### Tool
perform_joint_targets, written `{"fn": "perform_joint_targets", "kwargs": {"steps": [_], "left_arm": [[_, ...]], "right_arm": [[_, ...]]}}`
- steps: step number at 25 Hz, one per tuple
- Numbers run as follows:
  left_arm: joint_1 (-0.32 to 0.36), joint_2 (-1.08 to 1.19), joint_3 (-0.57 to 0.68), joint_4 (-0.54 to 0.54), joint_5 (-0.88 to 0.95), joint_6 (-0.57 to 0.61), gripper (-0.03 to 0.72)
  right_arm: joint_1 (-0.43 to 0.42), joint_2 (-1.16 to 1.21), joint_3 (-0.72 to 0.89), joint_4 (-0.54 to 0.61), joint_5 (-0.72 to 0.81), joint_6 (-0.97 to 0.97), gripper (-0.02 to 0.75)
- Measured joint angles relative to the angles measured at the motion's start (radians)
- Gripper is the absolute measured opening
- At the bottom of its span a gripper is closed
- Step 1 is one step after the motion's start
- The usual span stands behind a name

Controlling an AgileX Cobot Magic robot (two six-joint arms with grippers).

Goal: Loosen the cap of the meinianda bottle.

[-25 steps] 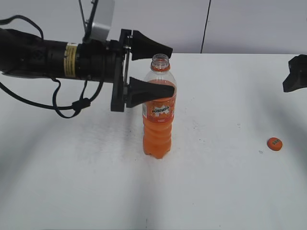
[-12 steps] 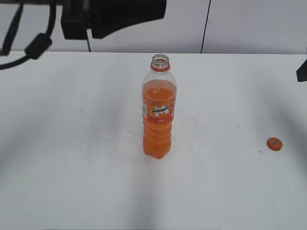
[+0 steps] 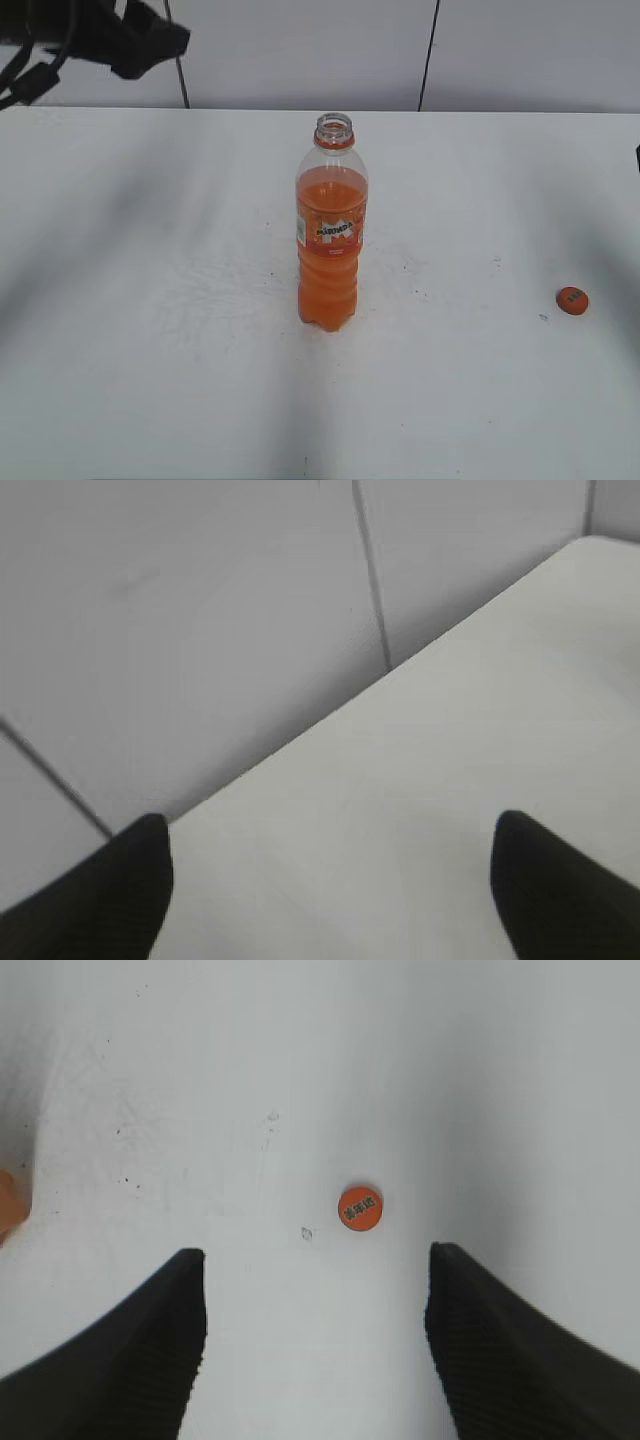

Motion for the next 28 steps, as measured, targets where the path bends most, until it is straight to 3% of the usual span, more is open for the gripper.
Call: {"fn": "perform_joint_targets", "kwargs": {"steps": [4,9,12,15,20,24,28], "left_arm": [[0.05,0.045,0.078,-0.072,0.18,-0.033,0.591],[0.08,0.074,0.11,-0.399,0.489,0.018,0.591],[0.081,0.074,0.11,-0.624,0.504,0.235,0.591],[0.08,0.074,0.11,-0.943,0.552,0.569,0.591],[0.08,0.074,0.06,-1.465,0.784,1.09,0.591],[0.08,0.074,-0.026,-1.762,0.965,1.43,0.59],[0.078,0.073,-0.063,-1.893,1.089,1.556,0.59]], "right_arm": [[0.0,-0.015,0.0,0.0,0.045,0.0,0.514],[0.0,-0.027,0.0,-0.001,0.091,0.0,0.514],[0.0,-0.027,0.0,-0.001,0.115,0.0,0.514],[0.0,-0.027,0.0,-0.001,0.134,0.0,0.514],[0.0,-0.028,0.0,0.0,0.152,0.0,0.514],[0.0,-0.028,0.0,0.0,0.165,0.001,0.514],[0.0,-0.028,0.0,0.0,0.2,0.009,0.514]]}}
